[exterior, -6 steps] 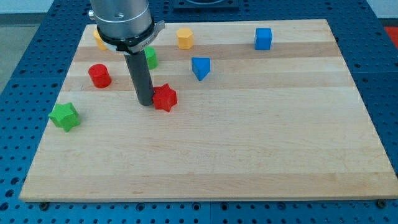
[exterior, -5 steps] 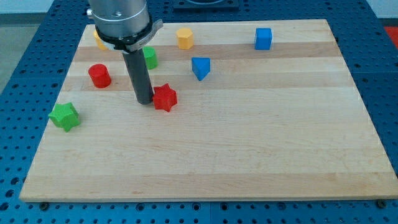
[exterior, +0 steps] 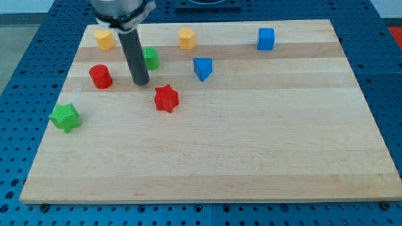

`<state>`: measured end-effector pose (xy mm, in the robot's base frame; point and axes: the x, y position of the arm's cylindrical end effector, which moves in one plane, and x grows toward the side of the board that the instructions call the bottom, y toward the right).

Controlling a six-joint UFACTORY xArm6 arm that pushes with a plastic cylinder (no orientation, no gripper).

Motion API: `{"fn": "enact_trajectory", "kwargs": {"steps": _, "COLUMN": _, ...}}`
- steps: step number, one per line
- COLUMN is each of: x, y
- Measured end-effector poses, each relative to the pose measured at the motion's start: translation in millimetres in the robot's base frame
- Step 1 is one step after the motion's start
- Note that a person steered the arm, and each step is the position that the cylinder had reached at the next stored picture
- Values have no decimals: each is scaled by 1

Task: Move blue triangle below blue cube

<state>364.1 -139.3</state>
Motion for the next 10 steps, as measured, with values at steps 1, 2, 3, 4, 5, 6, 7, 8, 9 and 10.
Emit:
{"fn": "enact_trajectory", "kwargs": {"steps": 1, "x": -14, "y": 71}}
{"fn": "enact_trajectory", "kwargs": {"steps": 2, "x": -4, "y": 158}}
{"fn": "enact_trajectory", "kwargs": {"steps": 3, "x": -9, "y": 236}}
{"fn": "enact_trajectory", "kwargs": {"steps": 4, "x": -15, "y": 196}}
{"fn": "enact_trajectory", "kwargs": {"steps": 5, "x": -26, "y": 164}}
{"fn": "enact_trajectory", "kwargs": {"steps": 6, "x": -66, "y": 204}}
{"fn": "enact_trajectory", "kwargs": {"steps": 7, "x": -62, "y": 224}}
{"fn": "enact_trajectory", "kwargs": {"steps": 8, "x": -14, "y": 282}}
{"fn": "enact_trajectory", "kwargs": {"steps": 9, "x": 7, "y": 285}}
{"fn": "enact_trajectory", "kwargs": {"steps": 10, "x": 4, "y": 285}}
